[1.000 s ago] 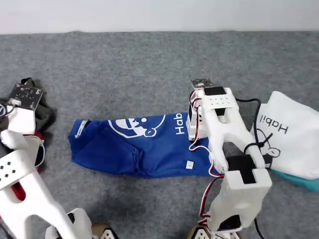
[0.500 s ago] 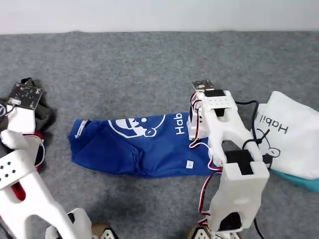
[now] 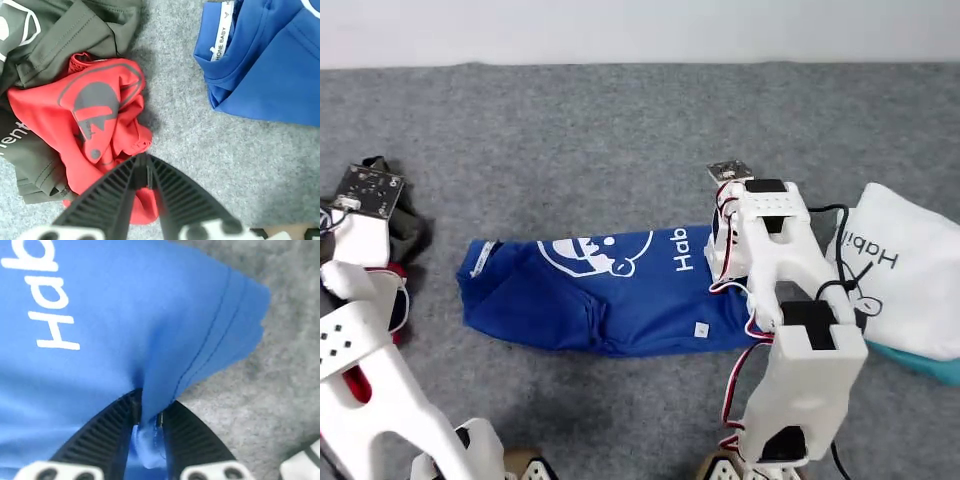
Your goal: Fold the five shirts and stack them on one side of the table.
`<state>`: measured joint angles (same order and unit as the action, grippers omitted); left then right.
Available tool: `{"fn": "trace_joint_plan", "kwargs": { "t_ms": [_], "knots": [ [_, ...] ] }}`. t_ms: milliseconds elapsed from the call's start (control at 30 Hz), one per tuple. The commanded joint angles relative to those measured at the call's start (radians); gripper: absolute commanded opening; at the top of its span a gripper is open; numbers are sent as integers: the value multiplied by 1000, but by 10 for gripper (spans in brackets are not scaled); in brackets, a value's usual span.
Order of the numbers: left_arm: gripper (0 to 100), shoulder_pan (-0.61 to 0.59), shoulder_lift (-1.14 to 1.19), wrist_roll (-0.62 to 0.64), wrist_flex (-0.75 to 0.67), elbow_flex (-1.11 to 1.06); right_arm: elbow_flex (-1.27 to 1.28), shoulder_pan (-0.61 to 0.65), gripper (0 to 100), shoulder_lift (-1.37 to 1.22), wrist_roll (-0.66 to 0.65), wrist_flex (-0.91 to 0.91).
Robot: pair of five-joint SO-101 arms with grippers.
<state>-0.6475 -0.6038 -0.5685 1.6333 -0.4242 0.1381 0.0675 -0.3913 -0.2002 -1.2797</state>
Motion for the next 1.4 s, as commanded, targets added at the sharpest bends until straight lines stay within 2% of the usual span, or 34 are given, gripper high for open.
{"fn": "trace_joint_plan", "kwargs": {
  "t_ms": [0,233,367,467,733,1033,1167,1367],
  "knots": [
    [6,2,-25,-12,-23,8,-15,-97,9,53,-81,-42],
    [6,2,-25,-12,-21,8,-140,-272,10,88,-279,-136],
    [6,2,-25,-11,-21,7,-222,-271,10,96,-348,-254],
    [6,2,-25,-11,-21,7,-279,-223,10,97,-365,-331],
    [6,-2,-34,-9,-21,50,-410,-7,10,108,-327,-516],
    [6,-6,-34,-6,6,51,-416,348,9,297,-249,-513],
    [6,-71,-34,18,-12,51,-456,499,9,303,-212,-510],
    [6,-152,-31,40,-37,50,-474,645,9,288,-195,-351]
  ]
}}
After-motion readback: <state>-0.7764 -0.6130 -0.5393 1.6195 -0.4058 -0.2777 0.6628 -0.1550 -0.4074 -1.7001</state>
